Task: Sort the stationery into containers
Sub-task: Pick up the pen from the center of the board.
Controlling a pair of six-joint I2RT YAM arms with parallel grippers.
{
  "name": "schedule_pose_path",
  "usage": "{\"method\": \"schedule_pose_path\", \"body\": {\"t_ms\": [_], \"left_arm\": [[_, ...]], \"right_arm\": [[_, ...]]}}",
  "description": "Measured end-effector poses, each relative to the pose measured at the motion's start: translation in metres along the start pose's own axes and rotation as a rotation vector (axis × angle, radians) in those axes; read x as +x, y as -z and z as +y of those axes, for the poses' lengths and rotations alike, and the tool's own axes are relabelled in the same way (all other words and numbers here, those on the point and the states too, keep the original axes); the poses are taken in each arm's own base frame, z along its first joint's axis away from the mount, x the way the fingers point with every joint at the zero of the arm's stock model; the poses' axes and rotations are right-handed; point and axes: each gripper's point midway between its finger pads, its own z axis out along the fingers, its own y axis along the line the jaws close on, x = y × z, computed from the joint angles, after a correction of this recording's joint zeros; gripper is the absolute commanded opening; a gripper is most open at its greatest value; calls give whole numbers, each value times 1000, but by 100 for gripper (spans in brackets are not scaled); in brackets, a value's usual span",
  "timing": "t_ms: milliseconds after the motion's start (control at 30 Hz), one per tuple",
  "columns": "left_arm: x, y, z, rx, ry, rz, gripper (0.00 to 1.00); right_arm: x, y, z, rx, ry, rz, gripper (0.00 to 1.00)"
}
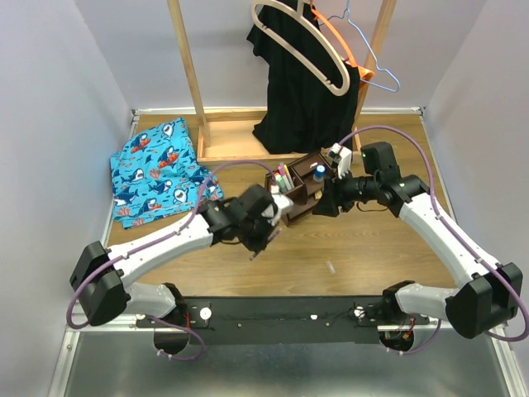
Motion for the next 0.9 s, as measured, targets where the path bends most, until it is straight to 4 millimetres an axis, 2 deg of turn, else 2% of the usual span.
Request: {"method": "schedule_pose_path", "body": {"t_ms": [100,200,267,333,433,567,700,900], "left_arm": [[-21,9,25,-17,72,-44,0],[-56,24,67,-64,190,-127,0],[-82,36,84,-75,227,-196,0],[-104,47,85,-46,225,-260,0],[-137,66,71,33,192,-360,0],[-165,86,52,136,155,-451,0],[-172,91,47,184,162,-475,0],[-177,96,52,212,207,-502,0]], "right_arm": [[-7,-3,7,-43,-44,-40,59],[-26,-3,19,-97,-76,-117,61],[-41,-2,24,-127,-86,-168,63],[-57,-2,30,-165,-98,-218,64],[-78,-6,33,-214,-121,-271,65],[-97,-16,28,-232,-151,-296,66],[-112,-21,25,-244,-162,-320,66],[-129,-19,29,-281,-145,-372,65]]}}
